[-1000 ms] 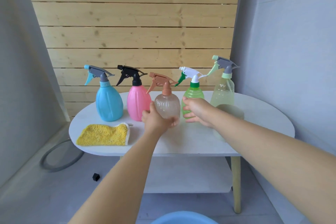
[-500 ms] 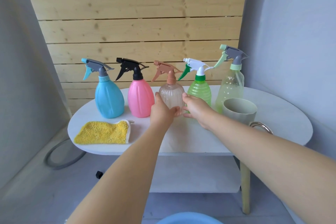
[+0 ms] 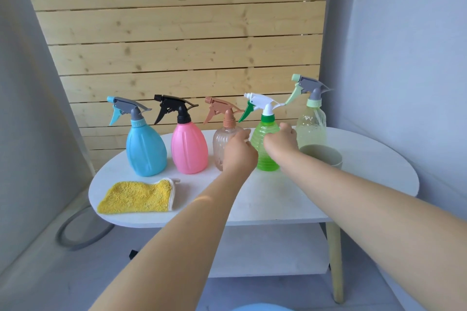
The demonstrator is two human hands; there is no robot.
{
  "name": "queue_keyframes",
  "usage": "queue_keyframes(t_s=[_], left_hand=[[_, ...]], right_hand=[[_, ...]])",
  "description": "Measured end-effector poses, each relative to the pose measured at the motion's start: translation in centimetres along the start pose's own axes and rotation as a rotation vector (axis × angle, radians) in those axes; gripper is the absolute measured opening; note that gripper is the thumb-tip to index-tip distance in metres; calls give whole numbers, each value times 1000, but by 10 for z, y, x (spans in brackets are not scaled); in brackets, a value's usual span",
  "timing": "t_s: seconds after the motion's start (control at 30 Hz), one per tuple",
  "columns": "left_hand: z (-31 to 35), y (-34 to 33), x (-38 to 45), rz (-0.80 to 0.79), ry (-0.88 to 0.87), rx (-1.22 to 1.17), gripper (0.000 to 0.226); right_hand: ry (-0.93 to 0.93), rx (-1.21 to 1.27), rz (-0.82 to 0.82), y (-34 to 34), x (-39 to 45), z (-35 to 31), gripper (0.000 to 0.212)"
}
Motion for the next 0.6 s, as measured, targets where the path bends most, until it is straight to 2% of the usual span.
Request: queue_keyframes(t_s=[0.13,0.23,0.37,0.6], left_hand=[[2,-16,11,-150,65,-73,60],[-4,-18,13,-197,94,-93,59],[-9,-15,11,-205,87,-144,51],[-7,8,-19,-105,79,-185,43]], right_hand=[[-30,16,-163,-2,4,-3,46],[-26,24,-199,1,7,0,46],[-14,48,-190,6,5,6,44],[7,54,-246,3,-17,5,41]])
Point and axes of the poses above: each hand's wrist, its own x-axis towards the middle knuckle, its own y-axis out of the back of the hand, z = x × y, the point moved 7 cm from there along x, towards the middle knuckle, and after that the axes turned 5 degrees about -x, right-handed, at the moved point
